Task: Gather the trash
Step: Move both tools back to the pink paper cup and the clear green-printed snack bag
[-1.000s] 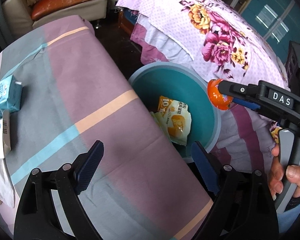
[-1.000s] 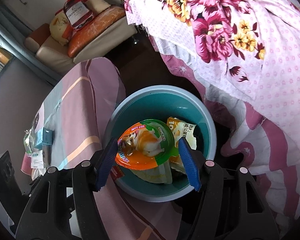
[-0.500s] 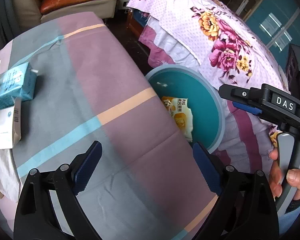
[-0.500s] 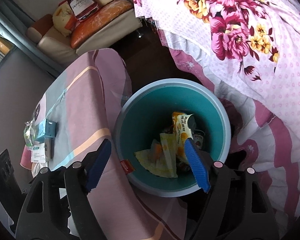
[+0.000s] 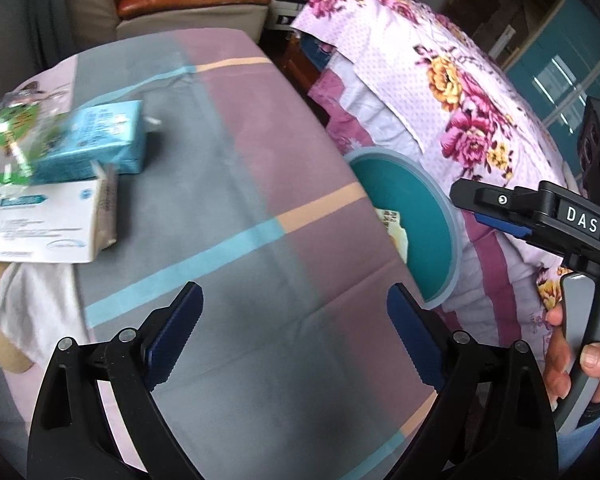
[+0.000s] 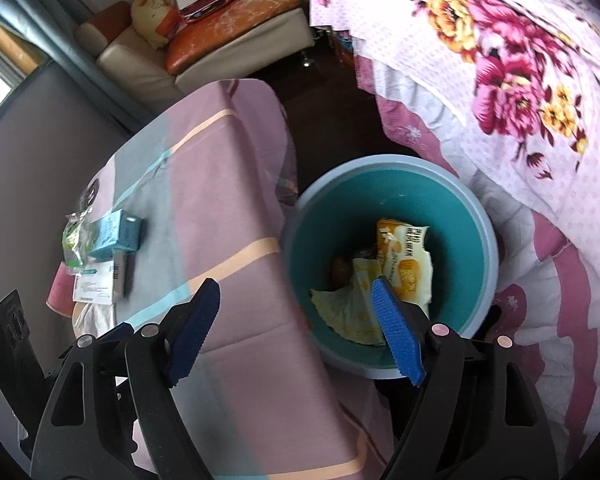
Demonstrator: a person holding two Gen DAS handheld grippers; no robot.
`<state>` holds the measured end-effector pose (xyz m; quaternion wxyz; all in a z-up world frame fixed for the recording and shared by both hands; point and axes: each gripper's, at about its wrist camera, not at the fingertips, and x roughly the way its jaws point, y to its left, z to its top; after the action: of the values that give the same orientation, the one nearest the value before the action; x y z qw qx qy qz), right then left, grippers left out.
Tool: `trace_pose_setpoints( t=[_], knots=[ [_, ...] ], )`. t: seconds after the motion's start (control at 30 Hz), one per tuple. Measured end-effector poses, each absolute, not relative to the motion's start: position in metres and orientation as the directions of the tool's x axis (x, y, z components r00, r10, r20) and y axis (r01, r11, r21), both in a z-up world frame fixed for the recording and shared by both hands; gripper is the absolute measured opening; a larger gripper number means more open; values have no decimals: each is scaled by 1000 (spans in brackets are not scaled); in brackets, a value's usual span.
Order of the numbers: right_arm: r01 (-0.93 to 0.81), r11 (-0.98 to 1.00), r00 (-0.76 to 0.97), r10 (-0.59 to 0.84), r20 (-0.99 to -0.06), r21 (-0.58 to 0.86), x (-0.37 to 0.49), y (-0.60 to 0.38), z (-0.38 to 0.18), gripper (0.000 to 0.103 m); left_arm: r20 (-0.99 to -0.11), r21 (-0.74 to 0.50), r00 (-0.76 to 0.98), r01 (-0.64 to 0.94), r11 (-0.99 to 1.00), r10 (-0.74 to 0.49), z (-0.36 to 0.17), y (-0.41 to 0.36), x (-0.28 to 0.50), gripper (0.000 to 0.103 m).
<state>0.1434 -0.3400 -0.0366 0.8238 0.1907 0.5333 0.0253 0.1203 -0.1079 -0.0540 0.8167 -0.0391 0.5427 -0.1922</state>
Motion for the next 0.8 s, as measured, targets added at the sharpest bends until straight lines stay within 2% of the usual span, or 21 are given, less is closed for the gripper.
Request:
trace_pose_setpoints(
  t=[0.4, 0.8],
  knots=[
    [0, 952, 384, 283, -879, 306, 165, -244, -16, 75, -845, -246, 456, 136, 960, -281, -29, 5, 120, 94],
    [-190, 940, 295, 329, -897, 283, 209, -124, -10, 75, -827, -145, 553, -36, 989, -101, -7, 143, 126, 94]
  ],
)
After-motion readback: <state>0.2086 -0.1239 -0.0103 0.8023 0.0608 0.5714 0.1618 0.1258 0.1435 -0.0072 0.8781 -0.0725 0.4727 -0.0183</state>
